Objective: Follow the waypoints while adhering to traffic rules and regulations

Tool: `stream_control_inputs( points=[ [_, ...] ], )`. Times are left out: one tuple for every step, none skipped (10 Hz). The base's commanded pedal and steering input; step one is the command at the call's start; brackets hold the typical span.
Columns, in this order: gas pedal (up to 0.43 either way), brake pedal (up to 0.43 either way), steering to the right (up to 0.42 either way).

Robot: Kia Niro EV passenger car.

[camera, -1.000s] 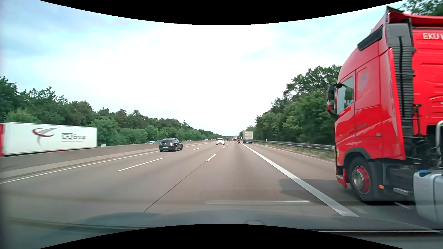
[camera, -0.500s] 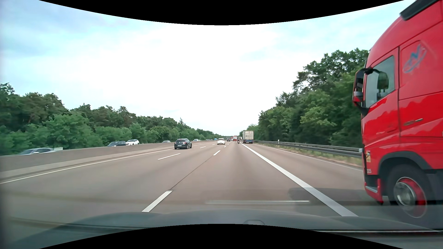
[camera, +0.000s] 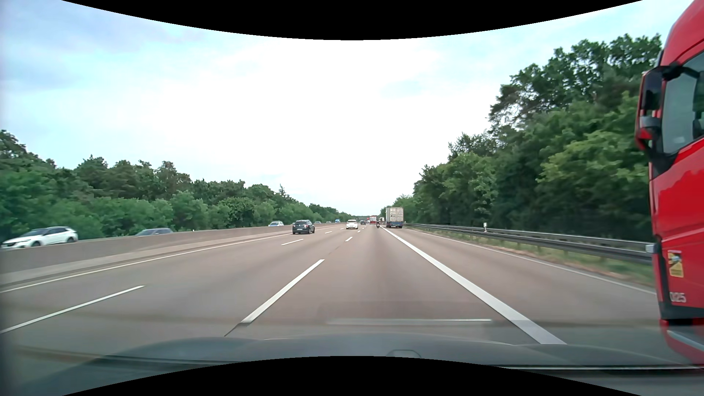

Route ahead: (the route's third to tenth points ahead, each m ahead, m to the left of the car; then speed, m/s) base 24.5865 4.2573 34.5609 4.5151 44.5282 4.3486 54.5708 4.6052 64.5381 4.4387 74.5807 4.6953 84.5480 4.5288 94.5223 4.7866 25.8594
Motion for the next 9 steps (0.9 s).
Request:
stream_control_inputs(
  points=[
    [0.118, 0.0, -0.003],
    [0.118, 0.0, -0.003],
    [0.118, 0.0, -0.004],
    [0.118, 0.0, -0.004],
    [0.118, 0.0, -0.004],
    [0.118, 0.0, -0.004],
    [0.118, 0.0, -0.005],
    [0.118, 0.0, -0.004],
    [0.118, 0.0, -0.004]
  ],
)
